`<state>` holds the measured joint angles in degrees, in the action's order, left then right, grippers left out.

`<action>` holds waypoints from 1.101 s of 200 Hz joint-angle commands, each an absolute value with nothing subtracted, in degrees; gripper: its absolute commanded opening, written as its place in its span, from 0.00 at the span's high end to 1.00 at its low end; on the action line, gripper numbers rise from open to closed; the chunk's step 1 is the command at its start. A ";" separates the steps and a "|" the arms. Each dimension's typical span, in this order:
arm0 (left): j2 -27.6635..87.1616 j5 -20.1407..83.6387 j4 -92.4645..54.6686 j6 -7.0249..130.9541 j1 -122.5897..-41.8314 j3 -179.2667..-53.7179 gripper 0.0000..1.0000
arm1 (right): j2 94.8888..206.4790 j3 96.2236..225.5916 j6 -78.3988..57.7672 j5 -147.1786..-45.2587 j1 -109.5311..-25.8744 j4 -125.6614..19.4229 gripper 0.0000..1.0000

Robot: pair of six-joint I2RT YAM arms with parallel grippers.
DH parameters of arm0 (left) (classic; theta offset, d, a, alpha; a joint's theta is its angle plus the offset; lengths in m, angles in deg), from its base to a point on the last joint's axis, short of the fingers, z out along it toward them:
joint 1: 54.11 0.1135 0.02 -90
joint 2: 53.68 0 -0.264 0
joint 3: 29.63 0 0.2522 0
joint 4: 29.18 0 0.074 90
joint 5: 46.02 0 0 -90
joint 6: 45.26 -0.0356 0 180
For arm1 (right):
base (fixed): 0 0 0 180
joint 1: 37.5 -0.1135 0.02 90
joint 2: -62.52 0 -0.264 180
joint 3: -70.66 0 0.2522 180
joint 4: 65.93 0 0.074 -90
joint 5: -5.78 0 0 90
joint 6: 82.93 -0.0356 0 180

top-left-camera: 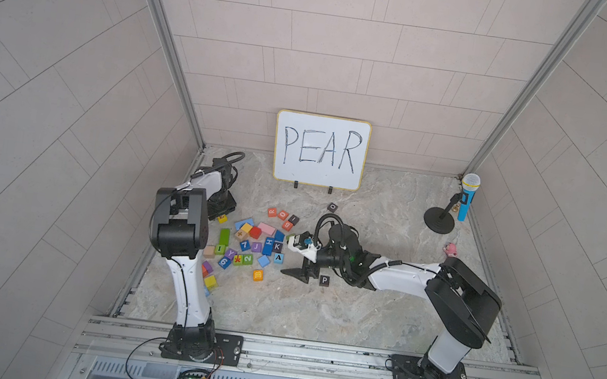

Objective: Spell the uppercase word “pear” with letter blocks
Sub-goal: Pick up the letter block from the center of the board.

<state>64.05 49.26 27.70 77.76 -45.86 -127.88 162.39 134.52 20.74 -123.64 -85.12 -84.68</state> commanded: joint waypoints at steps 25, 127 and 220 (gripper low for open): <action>65.02 48.65 28.52 77.35 -45.58 -129.08 0.59 | 162.14 133.71 20.16 -123.94 -85.40 -85.97 0.11; 64.89 48.52 28.67 76.72 -45.59 -128.89 0.69 | 161.76 132.93 19.58 -123.45 -85.40 -87.06 0.11; 57.79 49.69 31.27 75.55 -47.47 -129.15 0.86 | 157.20 129.77 18.36 -119.00 -86.28 -87.42 0.12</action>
<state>62.83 48.45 28.86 76.36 -46.43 -128.14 160.30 130.83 18.40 -120.82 -85.38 -86.65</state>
